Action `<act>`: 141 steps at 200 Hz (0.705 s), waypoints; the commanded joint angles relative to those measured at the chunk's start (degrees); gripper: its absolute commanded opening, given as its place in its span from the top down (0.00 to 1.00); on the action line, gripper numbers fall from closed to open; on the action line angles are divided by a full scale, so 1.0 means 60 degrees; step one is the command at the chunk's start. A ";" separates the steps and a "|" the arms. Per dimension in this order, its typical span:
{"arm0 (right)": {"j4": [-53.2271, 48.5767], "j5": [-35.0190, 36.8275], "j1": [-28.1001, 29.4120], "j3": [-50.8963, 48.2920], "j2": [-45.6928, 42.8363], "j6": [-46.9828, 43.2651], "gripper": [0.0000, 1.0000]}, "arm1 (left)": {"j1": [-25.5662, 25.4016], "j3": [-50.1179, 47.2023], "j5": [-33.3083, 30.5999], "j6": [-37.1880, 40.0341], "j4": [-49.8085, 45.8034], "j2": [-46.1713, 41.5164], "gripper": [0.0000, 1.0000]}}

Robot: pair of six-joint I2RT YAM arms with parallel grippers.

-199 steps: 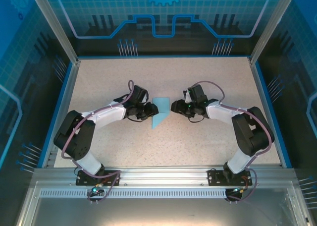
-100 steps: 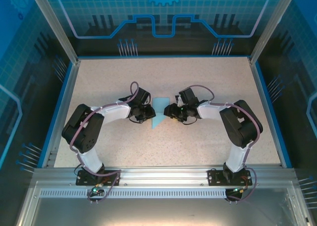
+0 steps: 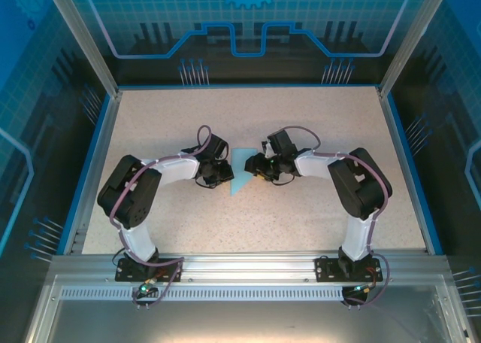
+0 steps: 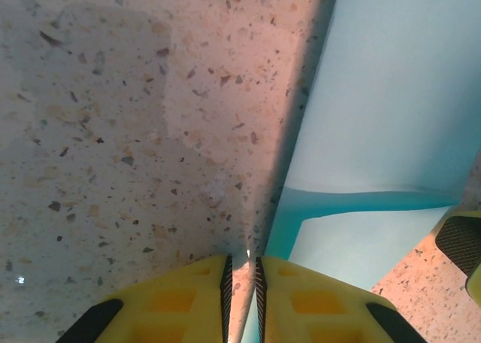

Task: Fold a paper plane with a square sheet of paper (pick it up from the middle)
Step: Third fold the triangle at the center of the table.

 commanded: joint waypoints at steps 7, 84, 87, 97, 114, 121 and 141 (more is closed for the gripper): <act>-0.0188 0.0230 0.0178 0.0081 -0.0001 0.0312 0.51 | 0.0089 0.0250 -0.0161 0.0088 -0.0297 0.0206 0.80; -0.0701 0.1215 0.0171 -0.0137 -0.0529 0.0616 0.45 | 0.0114 0.0388 -0.0137 0.0166 -0.0492 0.0295 0.79; -0.0705 0.1219 0.0163 -0.0154 -0.0535 0.0624 0.45 | 0.0119 0.0389 -0.0123 0.0164 -0.0495 0.0281 0.79; -0.0693 0.1225 0.0171 -0.0153 -0.0530 0.0647 0.44 | 0.0116 0.0398 -0.0014 0.0178 -0.0494 0.0233 0.80; -0.0678 0.1144 0.0157 -0.0107 -0.0486 0.0647 0.44 | 0.0129 0.0374 0.0156 0.0183 -0.0415 -0.0031 0.79; -0.0650 0.1109 0.0157 -0.0129 -0.0482 0.0645 0.44 | 0.0141 0.0389 0.0224 0.0217 -0.0403 -0.0177 0.79; -0.0615 0.1069 0.0155 -0.0141 -0.0479 0.0666 0.44 | 0.0233 0.0346 0.0476 0.0290 -0.0245 -0.0592 0.78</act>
